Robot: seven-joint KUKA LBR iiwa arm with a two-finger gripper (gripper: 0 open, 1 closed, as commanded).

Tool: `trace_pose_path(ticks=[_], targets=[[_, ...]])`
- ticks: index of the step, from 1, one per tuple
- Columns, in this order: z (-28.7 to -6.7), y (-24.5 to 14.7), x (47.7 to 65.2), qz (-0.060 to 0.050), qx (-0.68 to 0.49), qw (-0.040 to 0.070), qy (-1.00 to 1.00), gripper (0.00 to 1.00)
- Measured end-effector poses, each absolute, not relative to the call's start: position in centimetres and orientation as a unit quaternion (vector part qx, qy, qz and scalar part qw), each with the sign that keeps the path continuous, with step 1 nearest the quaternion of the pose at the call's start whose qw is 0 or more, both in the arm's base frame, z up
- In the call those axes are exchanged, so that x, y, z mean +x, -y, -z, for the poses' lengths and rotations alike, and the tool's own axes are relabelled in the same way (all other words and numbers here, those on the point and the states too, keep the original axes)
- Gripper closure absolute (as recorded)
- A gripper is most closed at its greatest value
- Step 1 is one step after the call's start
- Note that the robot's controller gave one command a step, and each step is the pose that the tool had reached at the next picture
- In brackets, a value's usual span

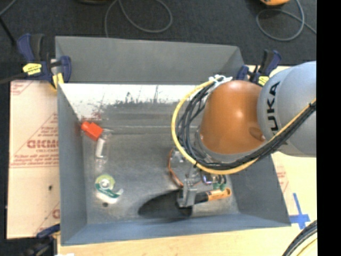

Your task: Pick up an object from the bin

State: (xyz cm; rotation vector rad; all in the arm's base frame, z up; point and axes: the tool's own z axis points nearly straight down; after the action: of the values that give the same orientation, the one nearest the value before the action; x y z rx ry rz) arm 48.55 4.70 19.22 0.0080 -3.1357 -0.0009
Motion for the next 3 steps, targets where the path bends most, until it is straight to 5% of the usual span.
trace_pose_path(ticks=[1,3], targets=[[-19.6,-4.7,48.7,0.001,0.002,-0.001,1.000,0.00],[-13.3,-3.3,48.5,0.000,0.121,-0.002,0.993,0.00]])
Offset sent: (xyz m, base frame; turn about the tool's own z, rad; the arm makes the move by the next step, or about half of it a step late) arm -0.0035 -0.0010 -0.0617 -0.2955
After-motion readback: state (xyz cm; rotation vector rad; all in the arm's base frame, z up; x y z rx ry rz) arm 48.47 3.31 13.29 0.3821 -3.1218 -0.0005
